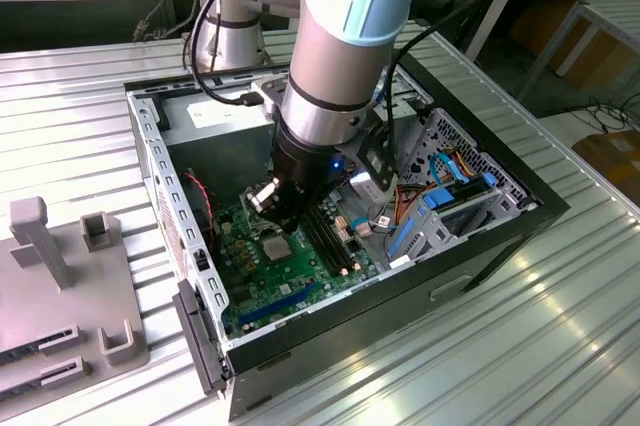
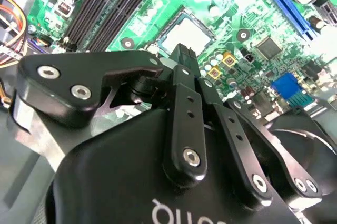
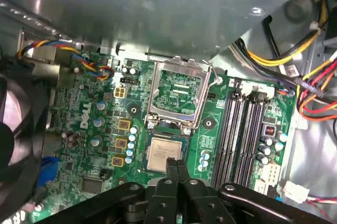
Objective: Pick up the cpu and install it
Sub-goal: 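Close the cpu cover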
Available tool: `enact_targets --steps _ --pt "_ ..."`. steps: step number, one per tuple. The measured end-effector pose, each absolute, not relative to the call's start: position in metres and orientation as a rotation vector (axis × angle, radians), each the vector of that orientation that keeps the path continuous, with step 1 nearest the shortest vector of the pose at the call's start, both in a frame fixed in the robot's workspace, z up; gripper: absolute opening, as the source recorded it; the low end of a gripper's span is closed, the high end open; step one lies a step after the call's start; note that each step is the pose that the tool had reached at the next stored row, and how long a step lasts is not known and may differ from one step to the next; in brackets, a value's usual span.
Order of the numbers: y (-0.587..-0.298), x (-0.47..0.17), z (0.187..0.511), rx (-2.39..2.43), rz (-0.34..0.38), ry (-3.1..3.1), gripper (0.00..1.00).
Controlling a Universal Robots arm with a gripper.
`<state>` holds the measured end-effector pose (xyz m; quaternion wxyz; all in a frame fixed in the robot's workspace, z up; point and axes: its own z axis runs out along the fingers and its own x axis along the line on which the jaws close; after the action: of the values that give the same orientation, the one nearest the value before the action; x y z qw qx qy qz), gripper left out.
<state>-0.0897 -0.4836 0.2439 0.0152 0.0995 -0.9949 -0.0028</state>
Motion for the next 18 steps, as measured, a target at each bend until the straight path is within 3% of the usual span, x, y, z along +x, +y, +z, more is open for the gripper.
enact_targets --steps 18 --pt "-0.461 -0.071 0.241 0.380 -0.017 -3.087 0.11"
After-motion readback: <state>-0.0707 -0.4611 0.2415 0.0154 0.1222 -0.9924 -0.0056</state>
